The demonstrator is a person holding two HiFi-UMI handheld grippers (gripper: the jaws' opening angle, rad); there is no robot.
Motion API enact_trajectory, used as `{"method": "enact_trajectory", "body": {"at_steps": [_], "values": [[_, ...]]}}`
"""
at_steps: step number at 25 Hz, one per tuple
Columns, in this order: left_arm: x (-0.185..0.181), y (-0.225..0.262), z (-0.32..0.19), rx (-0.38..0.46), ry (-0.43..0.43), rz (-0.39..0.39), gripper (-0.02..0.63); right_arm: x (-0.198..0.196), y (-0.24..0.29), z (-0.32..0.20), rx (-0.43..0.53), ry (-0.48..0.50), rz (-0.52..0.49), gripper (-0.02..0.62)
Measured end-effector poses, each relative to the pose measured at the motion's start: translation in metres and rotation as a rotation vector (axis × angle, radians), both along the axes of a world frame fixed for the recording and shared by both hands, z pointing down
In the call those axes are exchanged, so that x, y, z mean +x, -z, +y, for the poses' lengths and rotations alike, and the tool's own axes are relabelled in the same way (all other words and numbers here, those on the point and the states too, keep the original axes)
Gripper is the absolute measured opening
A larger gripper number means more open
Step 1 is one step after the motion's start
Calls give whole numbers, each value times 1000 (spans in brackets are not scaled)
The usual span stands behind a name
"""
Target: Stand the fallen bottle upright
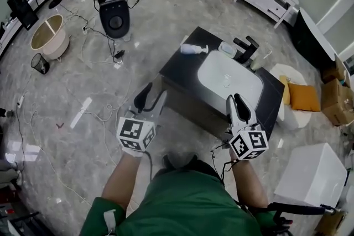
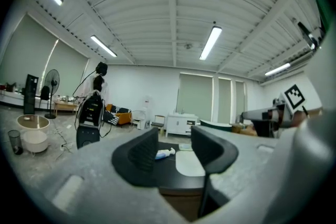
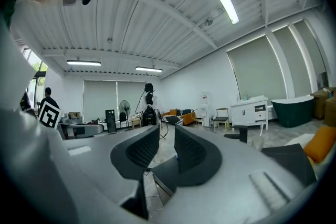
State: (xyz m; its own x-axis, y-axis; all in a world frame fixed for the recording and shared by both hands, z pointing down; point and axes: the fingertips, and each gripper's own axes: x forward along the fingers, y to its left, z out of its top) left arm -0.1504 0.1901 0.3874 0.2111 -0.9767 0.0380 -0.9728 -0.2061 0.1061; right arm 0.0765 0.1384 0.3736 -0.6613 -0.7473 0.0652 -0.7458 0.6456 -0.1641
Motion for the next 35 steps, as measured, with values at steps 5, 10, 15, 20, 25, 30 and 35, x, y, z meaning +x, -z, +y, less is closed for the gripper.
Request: {"method": "enact_trajectory", "body": {"at_steps": [5,10,15,20,25,30,35], "values": [[-14,-25,-29,-37,12,26,193,-16,-25,-33,-32,11,8,75],[-35,-28,-57,-58,44,1,193,-43,-34,-73,-48,52,-27,75],[-52,-11,-102,-44,81,-35,192,-64,-27,-128,-44,97,-69,75],[-51,-3,-162,-45,81,-65,192,-70,-24,-191,-53,108,-88,75],[-43,-9,-217,-65,74,-72,192,-69,-34,-245,-80,116,-98,75],[-37,-17,-268,-113,73,-72,187,-65,-42,-297,-119,118,-104,75],[-24,-22,-298,-118,52,-91,187,-57,-51,-329,-138,103,-115,75]]}}
